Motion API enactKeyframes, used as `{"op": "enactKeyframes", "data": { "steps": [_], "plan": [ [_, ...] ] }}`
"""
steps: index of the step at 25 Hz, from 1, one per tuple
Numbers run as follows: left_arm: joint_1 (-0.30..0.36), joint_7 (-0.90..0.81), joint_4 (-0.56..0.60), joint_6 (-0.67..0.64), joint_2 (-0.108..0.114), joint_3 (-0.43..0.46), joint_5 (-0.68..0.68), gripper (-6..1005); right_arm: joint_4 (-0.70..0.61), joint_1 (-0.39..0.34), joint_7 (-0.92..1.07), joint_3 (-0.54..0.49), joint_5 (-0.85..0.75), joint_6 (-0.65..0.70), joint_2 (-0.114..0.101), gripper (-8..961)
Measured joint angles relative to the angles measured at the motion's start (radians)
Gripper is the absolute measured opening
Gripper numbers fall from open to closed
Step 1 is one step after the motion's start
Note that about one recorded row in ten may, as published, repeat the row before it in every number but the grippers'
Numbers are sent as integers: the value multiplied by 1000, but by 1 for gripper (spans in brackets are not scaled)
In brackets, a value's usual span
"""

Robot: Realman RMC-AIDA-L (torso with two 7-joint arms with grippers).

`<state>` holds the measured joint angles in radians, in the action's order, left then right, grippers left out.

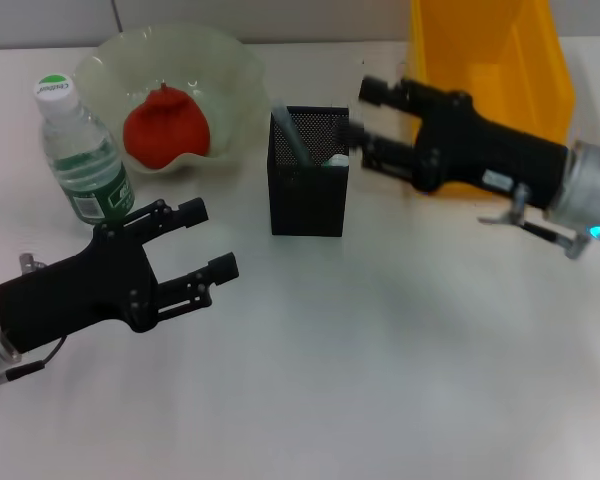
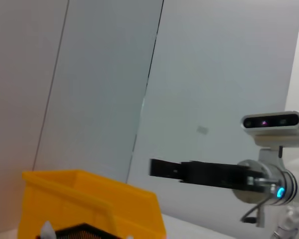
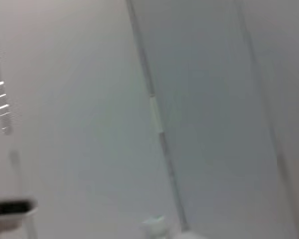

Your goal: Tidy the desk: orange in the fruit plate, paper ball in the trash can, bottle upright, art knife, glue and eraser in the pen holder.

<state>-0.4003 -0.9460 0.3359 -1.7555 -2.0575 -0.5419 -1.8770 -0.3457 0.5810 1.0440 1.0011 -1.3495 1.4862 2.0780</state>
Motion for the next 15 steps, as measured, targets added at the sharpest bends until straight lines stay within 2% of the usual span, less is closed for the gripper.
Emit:
{"op": "enactKeyframes", "data": {
  "steps": [1,2,6,10,11,15],
  "plan": [
    [-12,-41,9,1,10,-5,-19,777,-42,-25,36,-1,-65,48,-6,679],
    [-12,-41,9,1,10,-5,-19,778,-42,-25,36,-1,-65,48,-6,679],
    [-34,-142,55,-12,22,-7,-105,778,-87,-57,60,-11,-221,185,-23,679],
    [-39,-167,76,-15,22,-9,-153,779,-92,-62,83,-9,-297,203,-28,680],
    [-44,-171,78,-15,22,-10,-167,779,-101,-55,115,-6,-370,209,-30,680],
    [-76,-210,78,-19,30,-20,-222,779,-112,-50,120,-4,-419,205,-19,680]
  ]
}}
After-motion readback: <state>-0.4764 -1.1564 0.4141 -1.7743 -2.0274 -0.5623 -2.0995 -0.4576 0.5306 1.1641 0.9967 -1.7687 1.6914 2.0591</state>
